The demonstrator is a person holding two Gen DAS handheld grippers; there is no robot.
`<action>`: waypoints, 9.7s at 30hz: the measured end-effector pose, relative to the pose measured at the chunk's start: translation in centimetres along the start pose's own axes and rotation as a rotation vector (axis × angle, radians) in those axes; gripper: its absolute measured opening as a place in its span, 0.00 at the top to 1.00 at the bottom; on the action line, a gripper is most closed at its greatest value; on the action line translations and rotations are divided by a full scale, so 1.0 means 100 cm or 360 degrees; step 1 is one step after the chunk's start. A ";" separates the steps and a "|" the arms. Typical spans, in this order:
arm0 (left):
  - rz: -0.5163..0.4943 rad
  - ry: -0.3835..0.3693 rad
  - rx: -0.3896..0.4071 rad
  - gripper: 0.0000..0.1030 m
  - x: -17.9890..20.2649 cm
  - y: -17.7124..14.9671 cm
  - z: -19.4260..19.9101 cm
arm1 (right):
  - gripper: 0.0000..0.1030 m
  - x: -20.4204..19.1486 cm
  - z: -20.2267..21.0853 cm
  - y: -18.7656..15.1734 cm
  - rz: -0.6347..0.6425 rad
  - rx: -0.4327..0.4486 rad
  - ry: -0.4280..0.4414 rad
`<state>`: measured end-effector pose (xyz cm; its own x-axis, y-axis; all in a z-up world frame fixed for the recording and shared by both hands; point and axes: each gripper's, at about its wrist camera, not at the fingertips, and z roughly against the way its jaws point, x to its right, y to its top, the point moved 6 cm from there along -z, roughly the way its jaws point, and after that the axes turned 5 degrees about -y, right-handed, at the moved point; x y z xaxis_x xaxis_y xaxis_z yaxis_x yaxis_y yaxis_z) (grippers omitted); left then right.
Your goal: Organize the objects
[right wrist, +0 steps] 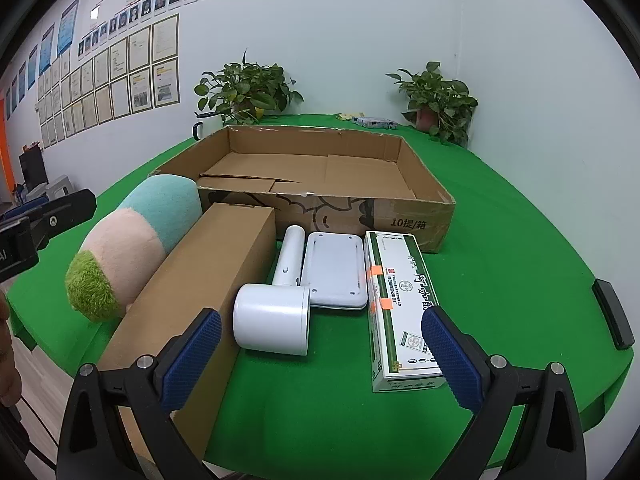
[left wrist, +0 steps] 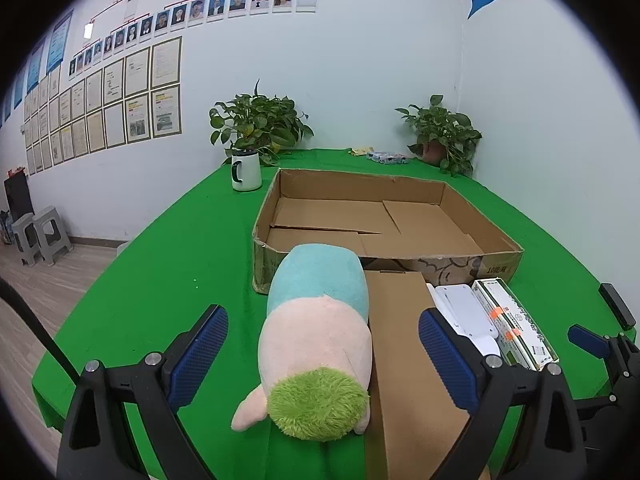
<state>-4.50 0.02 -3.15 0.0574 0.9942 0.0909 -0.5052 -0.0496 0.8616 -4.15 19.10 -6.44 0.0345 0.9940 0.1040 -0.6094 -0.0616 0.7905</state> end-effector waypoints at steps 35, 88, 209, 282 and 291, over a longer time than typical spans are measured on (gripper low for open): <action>0.0036 -0.0062 -0.0085 0.06 -0.019 -0.001 -0.014 | 0.26 -0.011 -0.002 0.003 -0.0106 -0.0005 0.0426; 0.0181 -0.0213 -0.0394 0.40 -0.036 -0.063 -0.016 | 0.22 -0.216 -0.080 0.056 0.0278 -0.0577 0.0863; -0.0069 -0.0211 0.0015 0.21 -0.018 0.079 -0.059 | 0.01 -0.045 -0.099 0.103 -0.0146 -0.0074 0.0001; 0.0336 -0.0631 -0.0620 0.36 -0.020 -0.034 -0.063 | 0.05 -0.109 -0.022 -0.019 -0.0121 -0.0316 0.0975; 0.0209 -0.0754 -0.0611 0.64 0.011 -0.026 -0.064 | 0.05 -0.095 -0.007 -0.009 -0.0090 -0.0249 0.0920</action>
<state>-8.57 1.80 -8.50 0.3051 0.8275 0.4713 -0.8026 -0.0430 0.5950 -4.47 9.77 -8.57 -0.3395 0.8861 -0.3156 -0.7302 -0.0367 0.6823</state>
